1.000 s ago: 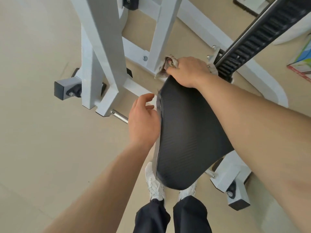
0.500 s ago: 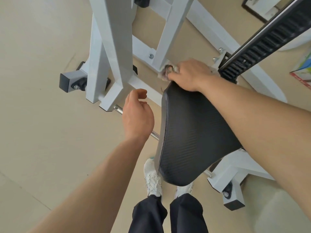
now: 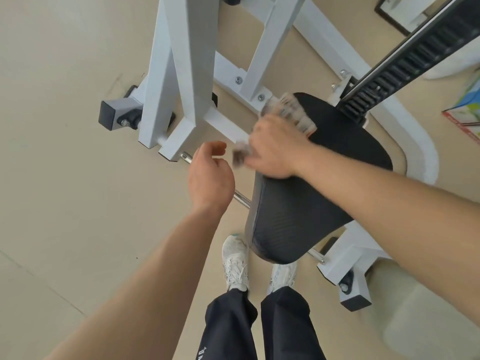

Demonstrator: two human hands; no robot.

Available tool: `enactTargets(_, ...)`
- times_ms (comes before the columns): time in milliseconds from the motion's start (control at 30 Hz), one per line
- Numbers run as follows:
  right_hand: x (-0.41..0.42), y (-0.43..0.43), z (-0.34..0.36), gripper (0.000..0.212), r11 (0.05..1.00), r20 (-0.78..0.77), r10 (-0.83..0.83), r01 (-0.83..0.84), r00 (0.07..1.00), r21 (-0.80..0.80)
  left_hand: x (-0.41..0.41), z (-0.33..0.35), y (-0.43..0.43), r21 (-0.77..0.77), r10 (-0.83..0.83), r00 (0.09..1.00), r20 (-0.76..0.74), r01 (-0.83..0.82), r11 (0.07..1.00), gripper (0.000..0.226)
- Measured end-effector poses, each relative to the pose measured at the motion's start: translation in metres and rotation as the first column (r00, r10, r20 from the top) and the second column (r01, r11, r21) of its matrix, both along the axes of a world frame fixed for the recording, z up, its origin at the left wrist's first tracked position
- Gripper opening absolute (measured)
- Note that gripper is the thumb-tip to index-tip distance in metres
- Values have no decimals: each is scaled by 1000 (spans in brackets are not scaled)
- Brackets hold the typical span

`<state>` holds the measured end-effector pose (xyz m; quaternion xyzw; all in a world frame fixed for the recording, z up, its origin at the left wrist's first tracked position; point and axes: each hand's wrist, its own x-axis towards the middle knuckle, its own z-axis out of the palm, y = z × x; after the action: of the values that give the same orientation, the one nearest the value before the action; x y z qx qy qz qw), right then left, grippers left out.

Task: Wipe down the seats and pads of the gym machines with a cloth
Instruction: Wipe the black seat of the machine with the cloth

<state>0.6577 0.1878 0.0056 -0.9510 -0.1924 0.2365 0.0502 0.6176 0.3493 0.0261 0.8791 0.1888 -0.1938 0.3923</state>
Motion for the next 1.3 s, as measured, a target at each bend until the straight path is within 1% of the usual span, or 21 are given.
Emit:
enactTargets(33, -28, 9, 8, 70, 994, -5, 71, -70, 997, 87, -2, 1, 1, -6, 1, 1000, -1, -1, 1000, 43)
enactTargets(100, -83, 16, 24, 57, 950, -30, 227, -214, 974, 226, -7, 5, 4, -21, 1, 1000, 17, 0, 1000, 43)
enactTargets(167, -84, 8, 25, 50, 929, -88, 301, -272, 949, 250, -12, 10, 5, -15, -4, 999, 35, 5, 1000, 41)
enactTargets(200, -68, 4, 22, 49, 940, -98, 291, -265, 952, 213, -15, 12, 5, -17, -10, 999, 36, 10, 1000, 40)
enactTargets(300, -11, -6, 9, 54, 997, -97, 71, -67, 993, 38, -25, 12, 4, -35, -8, 999, 42, 9, 999, 41)
enactTargets(367, -9, -3, 3, 62, 1000, -61, -14, 12, 998, -23, -29, 10, 7, -32, 12, 999, 41, -11, 999, 41)
enactTargets(400, -25, 1, 7, 64, 1000, -44, 8, -8, 999, -11, -31, 10, 8, -35, 22, 999, 38, -20, 999, 41)
enactTargets(467, -70, 13, 26, 63, 991, -47, 100, -95, 994, 94, -33, 12, 10, -37, 36, 999, 24, -35, 999, 42)
enactTargets(533, -110, 21, 38, 54, 960, -63, 210, -194, 976, 202, -34, 14, 13, -31, 45, 999, 14, -45, 999, 42)
enactTargets(600, -104, 19, 36, 46, 953, -92, 236, -212, 967, 218, -37, 14, 15, -40, 53, 999, 8, -52, 998, 40)
enactTargets(667, -73, 15, 26, 45, 975, -109, 157, -136, 982, 177, -40, 14, 15, -51, 49, 999, -2, -49, 997, 39)
enactTargets(767, -39, 8, 15, 57, 995, -124, 26, -14, 992, 102, -43, 16, 14, -68, 51, 999, -8, -51, 996, 39)
enactTargets(833, -53, 14, 15, 65, 998, -105, -35, 39, 994, 42, -45, 18, 14, -71, 57, 998, -27, -59, 996, 39)
enactTargets(867, -70, 20, 22, 69, 998, -104, -33, 39, 994, 53, -45, 20, 15, -65, 65, 997, -38, -68, 996, 39)
enactTargets(967, -141, 46, 44, 57, 987, -15, 76, -73, 997, 147, -47, 25, 16, -52, 67, 995, -69, -71, 996, 40)
enactTargets(1000, -161, 51, 48, 55, 981, -4, 128, -126, 992, 149, -49, 28, 15, -46, 52, 995, -89, -56, 997, 40)
enactTargets(1067, -189, 56, 47, 56, 969, -20, 231, -228, 973, 96, -55, 32, 13, -35, -21, 990, -140, 17, 999, 39)
enactTargets(1133, -202, 54, 40, 56, 955, 13, 295, -295, 956, 40, -64, 34, 10, -35, -140, 975, -172, 136, 990, 38)
enactTargets(1200, -211, 43, 32, 51, 932, 89, 360, -363, 929, 20, -75, 34, 7, -42, -217, 959, -184, 213, 976, 36)
enactTargets(1267, -223, 23, 22, 39, 896, 212, 431, -444, 877, 16, -87, 35, 1, -55, -233, 956, -178, 227, 972, 36)
enactTargets(1300, -229, 9, 16, 37, 878, 283, 457, -479, 843, 12, -93, 36, -1, -52, -219, 961, -171, 213, 976, 35)
